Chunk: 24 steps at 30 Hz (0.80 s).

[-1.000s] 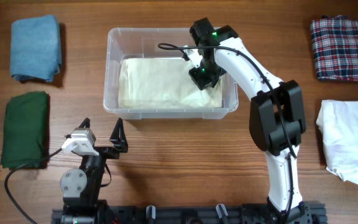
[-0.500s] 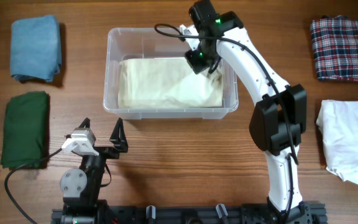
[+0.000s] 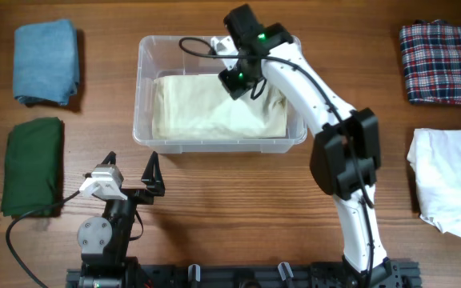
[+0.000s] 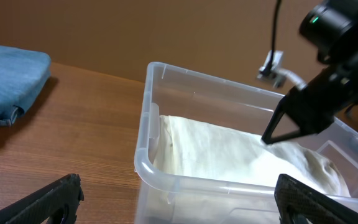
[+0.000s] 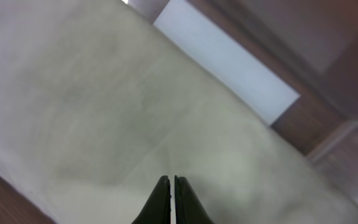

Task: Pack container
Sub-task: 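Press and smooth the cream cloth flat inside the box with the right gripper, then withdraw the right gripper and move it toward the plaid cloth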

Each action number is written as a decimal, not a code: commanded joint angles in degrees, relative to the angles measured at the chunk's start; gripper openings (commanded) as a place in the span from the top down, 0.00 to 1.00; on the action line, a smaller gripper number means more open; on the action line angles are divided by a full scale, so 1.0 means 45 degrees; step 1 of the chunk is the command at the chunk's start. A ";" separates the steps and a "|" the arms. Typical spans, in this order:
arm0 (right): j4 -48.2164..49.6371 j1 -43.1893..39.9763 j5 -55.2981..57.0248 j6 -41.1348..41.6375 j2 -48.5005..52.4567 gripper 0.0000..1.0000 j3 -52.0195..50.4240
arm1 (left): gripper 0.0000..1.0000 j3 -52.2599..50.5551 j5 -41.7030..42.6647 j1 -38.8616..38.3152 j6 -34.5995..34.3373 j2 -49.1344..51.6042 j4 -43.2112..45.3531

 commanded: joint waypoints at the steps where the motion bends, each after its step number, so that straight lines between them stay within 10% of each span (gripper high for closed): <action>1: 0.0092 0.0151 -0.0262 -0.0121 0.0845 0.96 0.0019 | 0.00 -0.0078 0.0053 0.0097 0.0068 -0.0083 -0.0015; 17: -0.0588 0.0029 -0.0262 -0.0287 -0.2035 0.92 0.0845 | 0.00 -0.0078 0.0053 0.0097 0.0068 -0.0083 -0.0015; 24: -0.0087 -0.0923 -0.0253 -0.0355 -0.5139 0.08 0.0850 | 0.00 -0.0078 0.0053 0.0097 0.0073 -0.0083 -0.0015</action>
